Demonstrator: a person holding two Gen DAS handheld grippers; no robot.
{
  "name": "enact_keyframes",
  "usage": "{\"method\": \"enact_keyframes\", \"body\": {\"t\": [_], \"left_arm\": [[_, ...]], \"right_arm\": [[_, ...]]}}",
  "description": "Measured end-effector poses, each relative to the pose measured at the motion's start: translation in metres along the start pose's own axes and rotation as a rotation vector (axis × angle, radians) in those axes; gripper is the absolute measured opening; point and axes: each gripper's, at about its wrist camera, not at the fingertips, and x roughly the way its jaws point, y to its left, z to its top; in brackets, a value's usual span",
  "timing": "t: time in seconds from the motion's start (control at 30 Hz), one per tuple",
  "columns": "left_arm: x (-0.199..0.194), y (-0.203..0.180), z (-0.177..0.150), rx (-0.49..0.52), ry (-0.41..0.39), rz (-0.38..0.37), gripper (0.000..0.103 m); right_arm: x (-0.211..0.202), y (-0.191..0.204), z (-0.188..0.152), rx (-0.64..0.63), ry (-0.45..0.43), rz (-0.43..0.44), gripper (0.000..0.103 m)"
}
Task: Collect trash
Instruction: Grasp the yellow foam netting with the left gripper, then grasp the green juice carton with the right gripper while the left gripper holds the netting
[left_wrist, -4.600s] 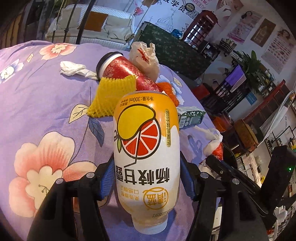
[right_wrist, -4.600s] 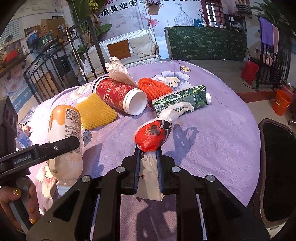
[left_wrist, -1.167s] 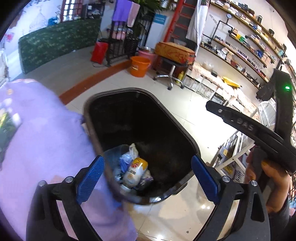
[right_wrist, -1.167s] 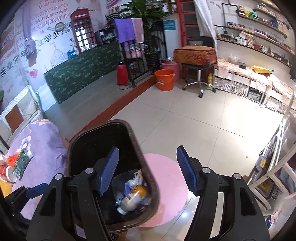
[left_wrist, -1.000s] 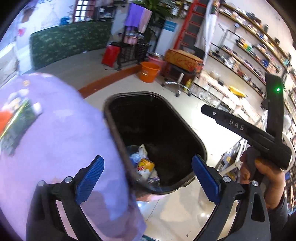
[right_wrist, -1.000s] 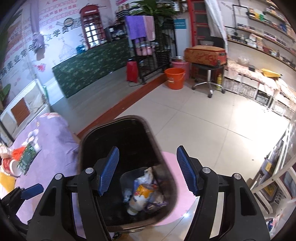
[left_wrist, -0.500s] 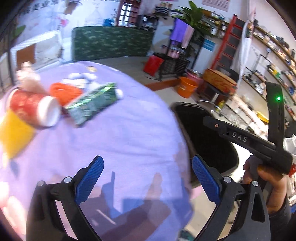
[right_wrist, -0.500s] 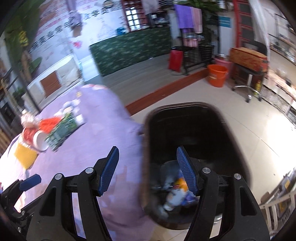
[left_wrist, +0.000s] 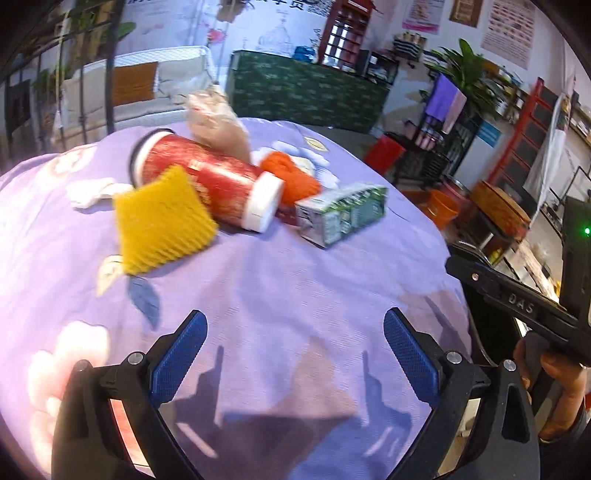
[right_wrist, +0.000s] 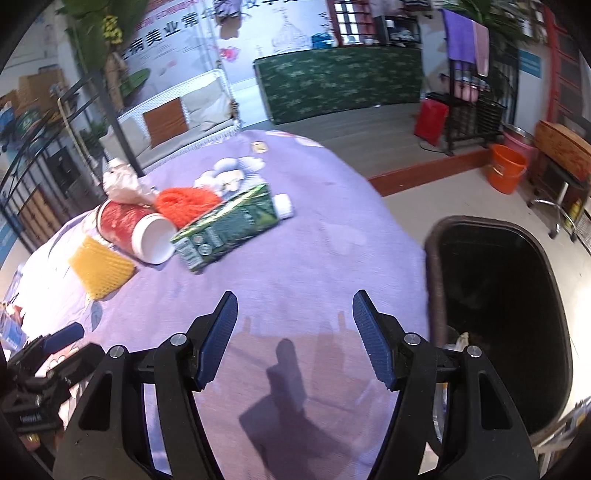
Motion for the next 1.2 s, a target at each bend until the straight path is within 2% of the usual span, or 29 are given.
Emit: {"method": "enact_keyframes", "body": {"t": [0.27,0.43,0.6,0.63,0.7,0.77,0.87,1.1,1.2], "left_arm": [[-0.004,0.05,0.019,0.017,-0.041,0.131,0.095],[0.012,0.076,0.032,0.067,-0.026,0.133,0.095],[0.034,0.086,0.047,0.103,0.028,0.137,0.093],[0.039,0.088,0.049,0.102,0.04,0.12,0.089],[0.047,0.089,0.051,0.095,0.062,0.09,0.072],[0.055,0.089,0.05,0.091,0.091,0.079,0.042],[0.054,0.084,0.044,0.082,0.098,0.072,0.02],[0.028,0.074,0.037,0.041,0.061,0.046,0.017],[0.017,0.067,0.033,0.044,0.036,0.057,0.017]], "right_arm": [[0.008,0.023,0.005,-0.047,0.015,0.025,0.065],[0.013,0.033,0.006,-0.07,0.025,0.033,0.065],[0.018,0.038,0.008,-0.081,0.041,0.042,0.065],[0.019,0.039,0.008,-0.085,0.044,0.042,0.065],[0.022,0.041,0.009,-0.088,0.057,0.052,0.065],[0.027,0.044,0.011,-0.086,0.067,0.062,0.065],[0.032,0.049,0.013,-0.091,0.074,0.067,0.065],[0.048,0.054,0.022,-0.061,0.097,0.094,0.065],[0.057,0.055,0.029,-0.032,0.106,0.111,0.065]]}}
